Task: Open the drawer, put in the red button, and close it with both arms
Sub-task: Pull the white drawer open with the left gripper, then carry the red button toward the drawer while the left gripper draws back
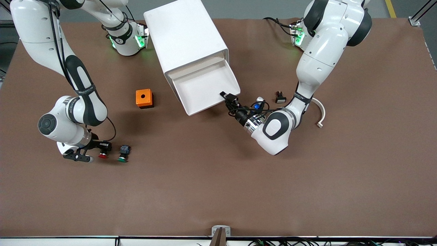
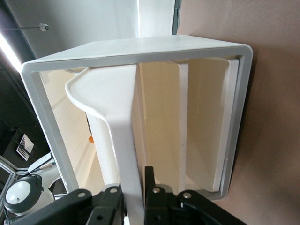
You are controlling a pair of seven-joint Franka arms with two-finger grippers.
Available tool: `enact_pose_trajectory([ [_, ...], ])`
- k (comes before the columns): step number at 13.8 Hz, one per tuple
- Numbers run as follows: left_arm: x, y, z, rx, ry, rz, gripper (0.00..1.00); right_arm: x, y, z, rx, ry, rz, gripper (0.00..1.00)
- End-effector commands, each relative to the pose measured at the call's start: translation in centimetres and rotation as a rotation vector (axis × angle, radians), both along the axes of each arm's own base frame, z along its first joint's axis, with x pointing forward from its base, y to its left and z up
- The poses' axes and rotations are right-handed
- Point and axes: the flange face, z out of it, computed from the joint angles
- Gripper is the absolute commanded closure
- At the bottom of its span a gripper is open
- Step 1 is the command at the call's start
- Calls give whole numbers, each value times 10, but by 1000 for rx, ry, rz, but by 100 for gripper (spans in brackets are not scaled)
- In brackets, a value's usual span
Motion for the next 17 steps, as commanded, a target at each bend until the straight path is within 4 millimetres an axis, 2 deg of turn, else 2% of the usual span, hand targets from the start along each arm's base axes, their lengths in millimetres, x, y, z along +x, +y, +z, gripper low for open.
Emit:
enact_pose_trajectory([
  [1,9,1,2,-64,-63,28,34,10,-3,16,23,-17,-21,100],
  [3,16,4,7,-133,-144,25,13,19,2,41,43,18,-67,100],
  [4,17,5,10,-162,-177,19,5,25,9,58,55,50,-103,100],
  [5,22,9,12,-193,-222,18,1,28,20,78,66,85,-133,100],
  [8,51,24,29,-334,-439,18,1,16,62,142,82,144,-218,100],
  [10,71,43,36,-414,-605,-8,1,1,99,186,81,179,-300,100],
  [12,83,51,48,-492,-779,-114,1,-19,140,224,77,192,-373,100],
  [15,97,60,59,-544,-962,-253,1,-53,204,249,67,195,-477,100],
  [17,97,62,77,-589,-1054,-363,1,-70,247,260,60,193,-536,100],
])
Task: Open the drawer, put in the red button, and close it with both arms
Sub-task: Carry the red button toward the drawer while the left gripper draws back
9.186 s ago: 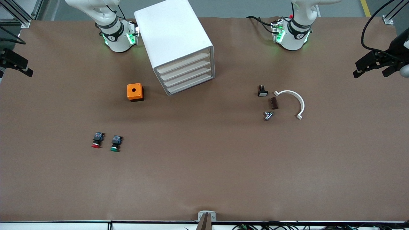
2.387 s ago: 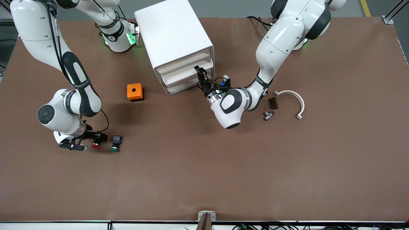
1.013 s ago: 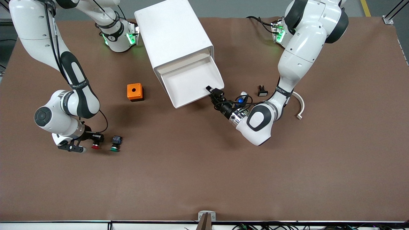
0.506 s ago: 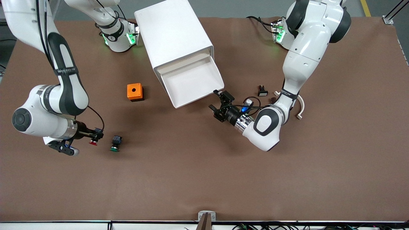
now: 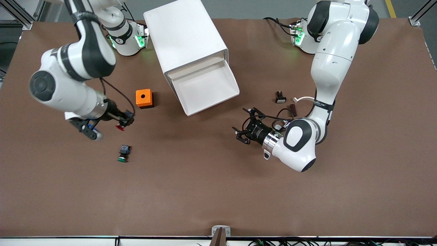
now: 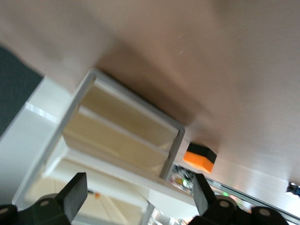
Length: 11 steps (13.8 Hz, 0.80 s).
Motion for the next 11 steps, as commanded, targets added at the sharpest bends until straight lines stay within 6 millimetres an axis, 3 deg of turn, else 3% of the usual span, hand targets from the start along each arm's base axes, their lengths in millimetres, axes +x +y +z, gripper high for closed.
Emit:
enact_pose_trajectory([
  [1,1,-3,31,-16,-180,-125,1,-27,42,10,1,6,-86,100],
  [7,13,-15,103,108,-561,-260,1,-63,121,14,-18,4,-177,100],
  [11,17,-22,126,225,-728,-326,1,-94,172,8,-27,-8,-225,100],
])
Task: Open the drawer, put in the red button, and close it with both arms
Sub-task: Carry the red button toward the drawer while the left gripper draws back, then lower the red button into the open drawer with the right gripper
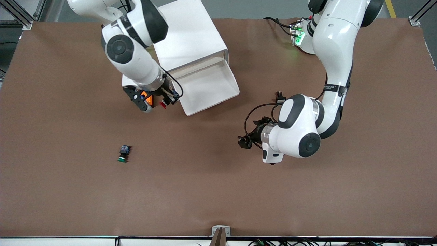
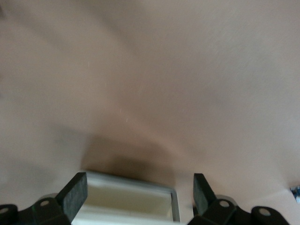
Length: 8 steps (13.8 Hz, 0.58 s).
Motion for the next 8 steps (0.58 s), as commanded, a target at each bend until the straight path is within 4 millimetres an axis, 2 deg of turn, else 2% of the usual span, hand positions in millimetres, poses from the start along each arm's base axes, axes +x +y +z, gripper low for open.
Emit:
enact_pose_trajectory([
  [1,-6,-7,20,76,-111,-50,1,-24,25,-1,13,-19,-48,100],
  [3,-14,-23,21,116,-154,-93,1,-39,49,-5,18,-34,-79,100],
  [8,-30,-50,19,202,-192,-91,1,-72,87,-23,6,-62,-126,100],
])
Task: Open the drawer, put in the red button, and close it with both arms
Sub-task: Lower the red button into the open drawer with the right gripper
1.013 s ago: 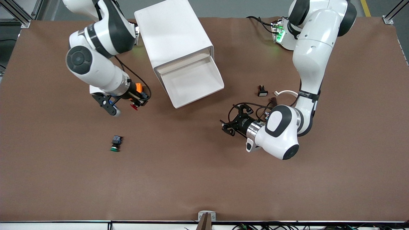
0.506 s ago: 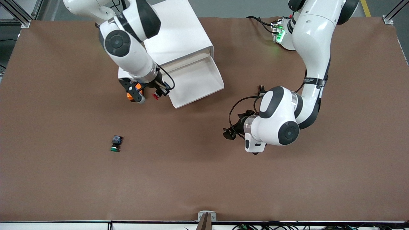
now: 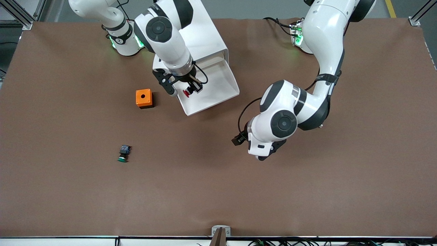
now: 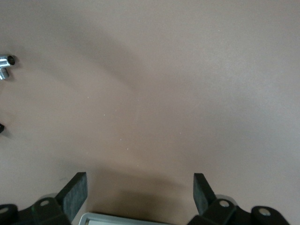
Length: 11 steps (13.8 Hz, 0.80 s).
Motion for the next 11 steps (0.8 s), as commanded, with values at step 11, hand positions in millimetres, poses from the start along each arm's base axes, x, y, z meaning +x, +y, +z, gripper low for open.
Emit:
enact_pose_trajectory([
  [11,-29,-43,-9,124,-118,11,1,-44,61,-62,-33,-33,-118,100],
])
